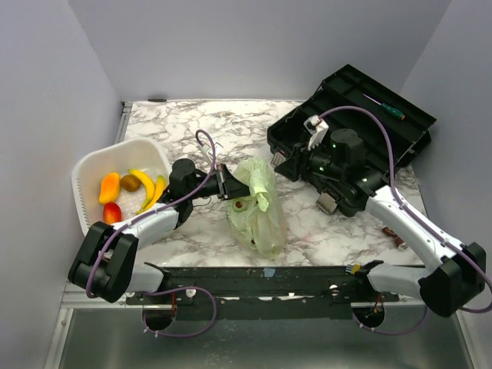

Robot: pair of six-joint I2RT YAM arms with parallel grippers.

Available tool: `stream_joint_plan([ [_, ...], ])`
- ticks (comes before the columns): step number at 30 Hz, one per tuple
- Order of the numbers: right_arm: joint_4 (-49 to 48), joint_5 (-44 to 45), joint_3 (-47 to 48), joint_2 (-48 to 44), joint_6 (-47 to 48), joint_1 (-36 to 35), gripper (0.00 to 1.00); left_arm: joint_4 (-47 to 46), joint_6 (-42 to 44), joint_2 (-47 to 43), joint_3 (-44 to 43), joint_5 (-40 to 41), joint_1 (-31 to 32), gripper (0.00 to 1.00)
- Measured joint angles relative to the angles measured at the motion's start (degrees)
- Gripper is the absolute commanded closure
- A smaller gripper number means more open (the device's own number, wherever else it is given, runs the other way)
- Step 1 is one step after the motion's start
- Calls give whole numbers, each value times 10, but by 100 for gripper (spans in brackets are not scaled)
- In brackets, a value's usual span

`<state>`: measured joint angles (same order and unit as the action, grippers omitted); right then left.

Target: Place the fake fruits into the plastic bag and tie a complex knot

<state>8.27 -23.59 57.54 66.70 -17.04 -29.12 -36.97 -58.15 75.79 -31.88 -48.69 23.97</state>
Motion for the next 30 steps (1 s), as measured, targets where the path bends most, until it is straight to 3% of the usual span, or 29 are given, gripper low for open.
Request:
stream_joint_plan([
  [2, 13, -9, -8, 26, 16, 1, 49, 3, 1, 0, 2, 0, 0, 100],
  [8, 22, -110, -48, 39, 45, 1, 26, 8, 2, 2, 2, 0, 9, 100],
  [15, -23, -212, -112, 50, 24, -16, 22, -30, -25, 38, -1, -2, 28, 100],
  [30, -217, -259, -81, 146, -39, -92, 16, -166, -132, 39, -5, -39, 56, 100],
])
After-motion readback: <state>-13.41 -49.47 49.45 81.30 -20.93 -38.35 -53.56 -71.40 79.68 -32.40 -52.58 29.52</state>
